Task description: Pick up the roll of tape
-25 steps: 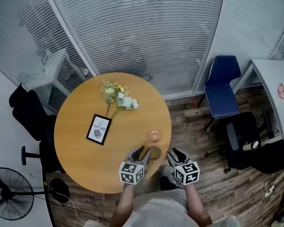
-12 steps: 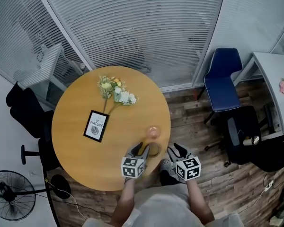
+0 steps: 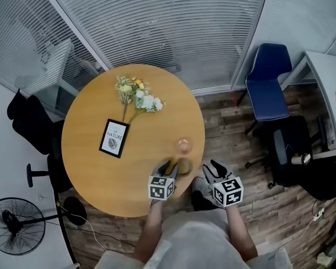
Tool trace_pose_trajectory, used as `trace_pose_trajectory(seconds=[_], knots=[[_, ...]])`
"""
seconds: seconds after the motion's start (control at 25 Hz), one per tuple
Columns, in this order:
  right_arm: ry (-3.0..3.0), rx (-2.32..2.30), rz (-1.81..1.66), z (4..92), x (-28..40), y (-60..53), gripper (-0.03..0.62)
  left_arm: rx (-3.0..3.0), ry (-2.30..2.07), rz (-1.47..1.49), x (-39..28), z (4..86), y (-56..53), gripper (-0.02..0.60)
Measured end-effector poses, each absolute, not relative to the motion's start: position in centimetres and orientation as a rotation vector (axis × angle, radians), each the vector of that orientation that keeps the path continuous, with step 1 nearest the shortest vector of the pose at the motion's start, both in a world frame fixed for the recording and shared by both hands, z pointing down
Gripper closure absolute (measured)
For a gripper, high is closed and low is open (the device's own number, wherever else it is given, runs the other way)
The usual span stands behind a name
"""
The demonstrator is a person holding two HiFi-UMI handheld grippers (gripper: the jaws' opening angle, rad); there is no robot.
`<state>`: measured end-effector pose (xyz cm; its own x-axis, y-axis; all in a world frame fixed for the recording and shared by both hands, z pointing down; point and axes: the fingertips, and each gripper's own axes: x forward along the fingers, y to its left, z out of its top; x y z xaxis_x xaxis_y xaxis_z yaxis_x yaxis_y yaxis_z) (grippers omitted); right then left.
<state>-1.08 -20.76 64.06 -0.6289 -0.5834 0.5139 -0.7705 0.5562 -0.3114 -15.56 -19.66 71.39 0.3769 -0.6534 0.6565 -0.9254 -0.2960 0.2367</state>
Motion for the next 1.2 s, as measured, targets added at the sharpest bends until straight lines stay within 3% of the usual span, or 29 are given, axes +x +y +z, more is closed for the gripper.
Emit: trace_pose_trajectory(seconds=[0.52,1.2], knots=[[-2.397,1.099,0.737,65.0,0.6,-20.3,0.453,2.081,-1.215,0.833,-14.3,76.7,-18.5,0.448],[-2.383,1.098,0.737,65.8,2.3,-19.8,0.453,2.035,-1.206,0.894,-13.8,78.9,-19.2,0.448]])
